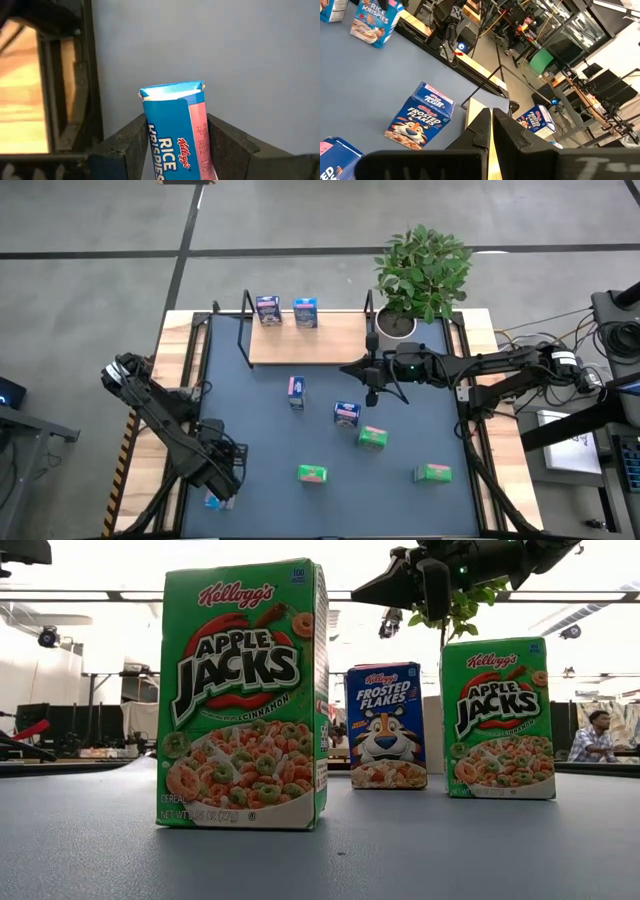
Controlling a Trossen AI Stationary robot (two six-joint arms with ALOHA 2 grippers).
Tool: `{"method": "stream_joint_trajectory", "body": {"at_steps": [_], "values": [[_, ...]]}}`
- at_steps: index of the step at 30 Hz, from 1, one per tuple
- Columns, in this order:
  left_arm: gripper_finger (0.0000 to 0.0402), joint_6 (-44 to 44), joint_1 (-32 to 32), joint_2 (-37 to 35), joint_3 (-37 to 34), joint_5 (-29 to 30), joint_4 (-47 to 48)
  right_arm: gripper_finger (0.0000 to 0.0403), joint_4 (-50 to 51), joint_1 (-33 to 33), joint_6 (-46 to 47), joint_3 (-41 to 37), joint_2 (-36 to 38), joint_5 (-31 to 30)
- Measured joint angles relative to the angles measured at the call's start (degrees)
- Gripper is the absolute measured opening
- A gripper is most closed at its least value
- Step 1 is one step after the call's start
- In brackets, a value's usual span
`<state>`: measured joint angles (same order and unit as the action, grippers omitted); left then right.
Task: Stack cereal on shelf
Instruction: Put the top light blue cereal box on the shelf aligned with the other light blue cereal box
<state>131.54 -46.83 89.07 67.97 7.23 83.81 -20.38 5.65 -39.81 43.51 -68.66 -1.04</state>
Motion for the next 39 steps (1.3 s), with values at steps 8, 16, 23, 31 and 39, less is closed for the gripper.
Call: {"method": "stream_joint_trajectory", "body": {"at_steps": [8,16,23,31,39], "values": [[0.0166,-12.12,1.2,-1.91,7.98,11.67,5.85,0.0009,0.04,0.01,0.32,0.0,0.0,0.0],[0.0166,-30.89,9.64,-5.88,14.2,21.66,6.22,0.0009,0.33,0.02,1.23,0.0,0.0,0.0],[0.0166,-56.87,20.18,-7.2,22.52,23.58,6.25,0.0009,0.42,0.01,1.4,0.0,0.01,0.0],[0.0166,-89.31,32.75,-7.23,30.3,23.1,6.23,0.0009,1.38,0.0,2.41,0.0,0.0,0.0],[0.0166,-123.14,47.46,-6.87,31.31,20.19,1.05,0.0009,2.1,0.02,2.75,0.0,0.0,0.0]]}}
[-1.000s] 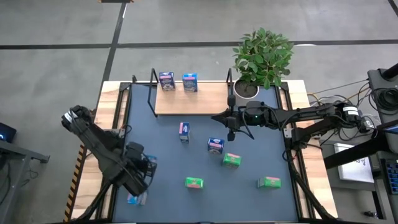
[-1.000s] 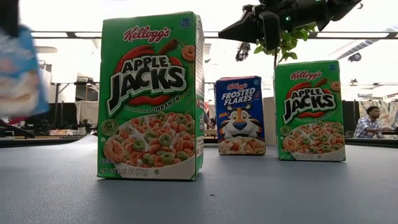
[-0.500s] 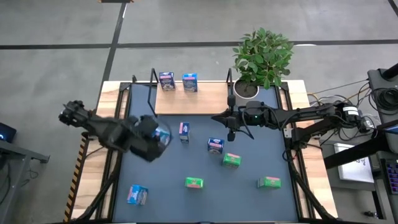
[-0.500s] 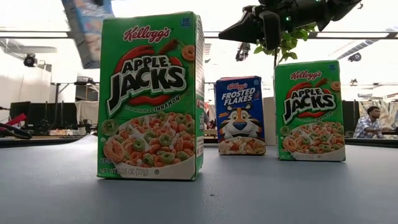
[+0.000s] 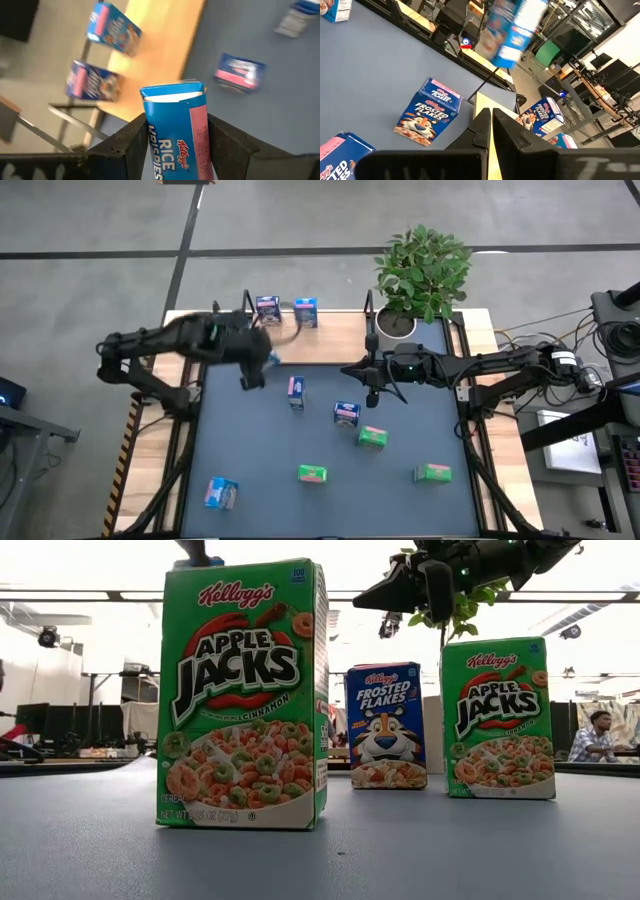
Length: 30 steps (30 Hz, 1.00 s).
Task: Stack cereal on shelf
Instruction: Put the top light blue cereal box on the shelf aligned with the other light blue cereal box
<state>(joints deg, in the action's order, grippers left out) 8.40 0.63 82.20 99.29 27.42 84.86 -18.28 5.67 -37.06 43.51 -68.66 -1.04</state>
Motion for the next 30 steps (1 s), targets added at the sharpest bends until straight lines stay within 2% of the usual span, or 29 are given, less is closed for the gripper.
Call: {"method": "stream_joint_trajectory", "body": {"at_steps": [3,6,13,21,30], "values": [[0.0166,-10.91,6.61,1.19,0.0,-4.59,-5.57,0.0009,0.0,0.0,0.0,0.0,0.0,0.0],[0.0166,-20.69,13.02,3.09,0.0,-12.83,-9.95,0.0009,0.04,-0.01,0.12,0.0,0.0,0.0],[0.0166,-35.08,22.69,9.18,-0.04,-25.0,-15.83,0.0009,0.55,0.0,0.52,0.0,0.0,0.0],[0.0166,-46.55,26.42,19.79,2.88,-26.68,-17.56,0.0009,1.31,-0.01,1.53,0.0,0.01,-0.02],[0.0166,-50.64,29.16,30.33,13.81,-31.44,-14.88,0.0009,2.1,-0.02,2.63,0.0,0.0,-0.04]]}}
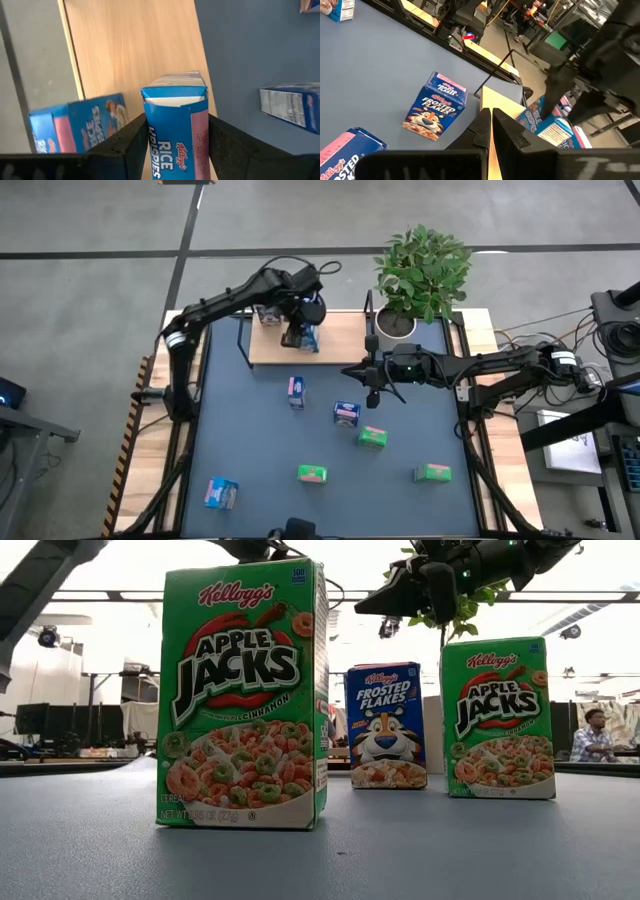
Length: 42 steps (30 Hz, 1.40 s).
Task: Stack cereal on shelf
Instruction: Put the top light blue cereal box on the shelf aligned with the other light blue cereal box
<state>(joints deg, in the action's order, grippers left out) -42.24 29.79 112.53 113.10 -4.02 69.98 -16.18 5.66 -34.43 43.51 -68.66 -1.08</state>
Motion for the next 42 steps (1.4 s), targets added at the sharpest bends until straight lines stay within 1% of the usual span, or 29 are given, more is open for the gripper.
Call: {"method": "stream_joint_trajectory", "body": {"at_steps": [8,15,24,38,42], "values": [[0.0166,-0.81,1.12,9.1,13.52,0.01,9.76,0.0009,0.91,0.01,0.58,0.0,0.0,-0.02],[0.0166,0.21,1.17,16.15,21.81,0.06,15.99,0.0009,1.02,0.02,1.55,0.0,0.0,-0.02],[0.0166,2.6,1.3,16.76,21.25,0.51,14.53,0.0009,1.37,0.02,1.55,0.0,0.0,-0.02],[0.0167,3.35,1.3,16.76,21.24,0.53,14.46,0.0009,1.37,-0.01,1.85,0.0,0.01,-0.02],[0.0178,3.37,1.28,16.76,21.24,0.53,14.73,0.0009,1.37,0.0,1.86,0.0,0.0,-0.02]]}}
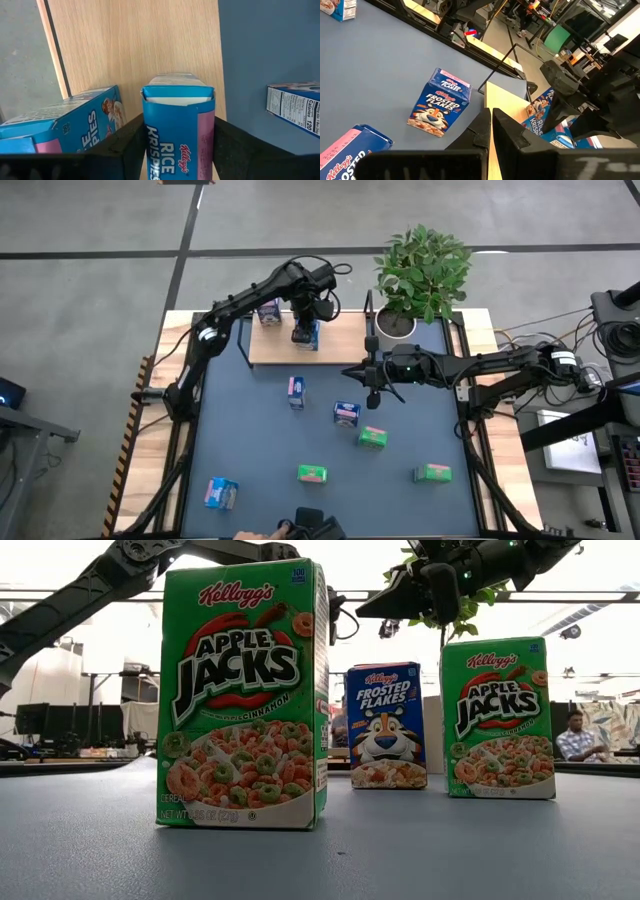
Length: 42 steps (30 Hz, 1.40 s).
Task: Stack cereal on shelf
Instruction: Put the top light blue cereal box on the shelf aligned with the other light blue cereal box
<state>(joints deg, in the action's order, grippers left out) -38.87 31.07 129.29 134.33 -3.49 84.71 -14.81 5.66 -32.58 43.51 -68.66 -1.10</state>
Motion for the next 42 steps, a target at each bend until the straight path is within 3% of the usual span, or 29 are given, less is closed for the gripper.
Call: {"method": "stream_joint_trajectory", "body": {"at_steps": [9,18,24,32,37,42], "values": [[0.0226,-0.49,-0.07,-0.09,0.0,-0.02,0.21,0.0009,0.0,0.0,0.0,0.0,0.0,0.0],[0.0223,0.85,-0.71,-4.05,0.01,-0.5,1.77,0.0009,-0.02,0.0,0.02,0.0,0.0,-0.04],[0.0204,3.86,-1.45,-9.36,-0.01,-1.77,1.36,0.0009,0.0,-0.01,0.77,0.0,0.0,-0.27],[0.0135,7.28,-4.03,-17.53,-2.04,-6.56,0.91,0.0009,1.16,0.01,1.97,0.0,0.0,-0.37],[0.0098,11.45,-5.08,-24.99,-9.88,-10.14,-3.37,0.0009,1.07,-0.01,3.02,0.0,0.0,-0.37],[0.0072,14.06,-6.88,-35.51,-27.15,-10.77,-14.67,0.0009,0.83,-0.01,5.19,0.0,0.0,-0.42]]}}
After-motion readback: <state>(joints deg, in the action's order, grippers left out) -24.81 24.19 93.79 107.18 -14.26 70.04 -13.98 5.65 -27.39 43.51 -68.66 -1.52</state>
